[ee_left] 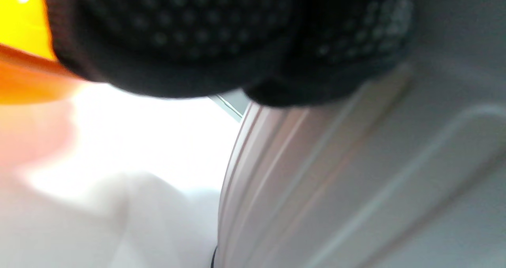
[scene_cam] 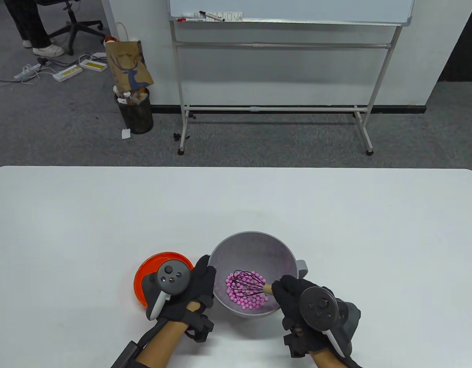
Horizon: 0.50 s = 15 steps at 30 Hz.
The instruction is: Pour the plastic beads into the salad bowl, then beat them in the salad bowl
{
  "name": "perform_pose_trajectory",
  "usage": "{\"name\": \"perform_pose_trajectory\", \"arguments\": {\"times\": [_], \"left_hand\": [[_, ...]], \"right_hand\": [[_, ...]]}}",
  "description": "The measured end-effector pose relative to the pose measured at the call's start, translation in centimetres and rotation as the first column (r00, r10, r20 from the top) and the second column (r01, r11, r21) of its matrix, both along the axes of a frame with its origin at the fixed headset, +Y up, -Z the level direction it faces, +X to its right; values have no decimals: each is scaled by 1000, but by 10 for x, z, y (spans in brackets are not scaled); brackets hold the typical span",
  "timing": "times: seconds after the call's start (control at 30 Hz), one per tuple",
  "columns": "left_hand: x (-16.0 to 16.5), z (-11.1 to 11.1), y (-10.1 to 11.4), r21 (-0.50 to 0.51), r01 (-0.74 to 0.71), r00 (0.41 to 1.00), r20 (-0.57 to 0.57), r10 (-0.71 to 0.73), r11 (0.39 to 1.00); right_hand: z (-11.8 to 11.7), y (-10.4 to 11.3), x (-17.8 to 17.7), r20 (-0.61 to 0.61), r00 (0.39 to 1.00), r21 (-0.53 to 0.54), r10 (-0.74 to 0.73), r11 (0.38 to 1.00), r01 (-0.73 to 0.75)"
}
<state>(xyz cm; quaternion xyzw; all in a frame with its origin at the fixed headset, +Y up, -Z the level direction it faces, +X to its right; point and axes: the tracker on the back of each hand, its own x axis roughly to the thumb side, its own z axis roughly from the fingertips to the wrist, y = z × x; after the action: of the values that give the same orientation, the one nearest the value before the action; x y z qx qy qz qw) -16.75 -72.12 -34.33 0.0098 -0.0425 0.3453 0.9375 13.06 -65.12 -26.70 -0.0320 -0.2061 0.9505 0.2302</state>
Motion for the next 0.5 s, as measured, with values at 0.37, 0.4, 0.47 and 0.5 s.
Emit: {"name": "perform_pose_trajectory", "arguments": {"times": [0.37, 0.4, 0.47, 0.5], "left_hand": [[0, 0, 0, 0, 1, 1000, 0, -1, 1000], [0, 0, 0, -1, 1, 1000, 0, -1, 1000], [0, 0, 0, 0, 1, 1000, 0, -1, 1000], [0, 0, 0, 0, 2, 1000, 0, -2, 1000]], "right_hand": [[6, 9, 6, 76, 987, 61, 145, 987, -150], [8, 10, 5, 74, 985, 60, 157, 985, -161], [11, 16, 3, 61, 983, 53, 174, 983, -177], [13, 19, 2, 44, 985, 36, 168, 985, -169]]}}
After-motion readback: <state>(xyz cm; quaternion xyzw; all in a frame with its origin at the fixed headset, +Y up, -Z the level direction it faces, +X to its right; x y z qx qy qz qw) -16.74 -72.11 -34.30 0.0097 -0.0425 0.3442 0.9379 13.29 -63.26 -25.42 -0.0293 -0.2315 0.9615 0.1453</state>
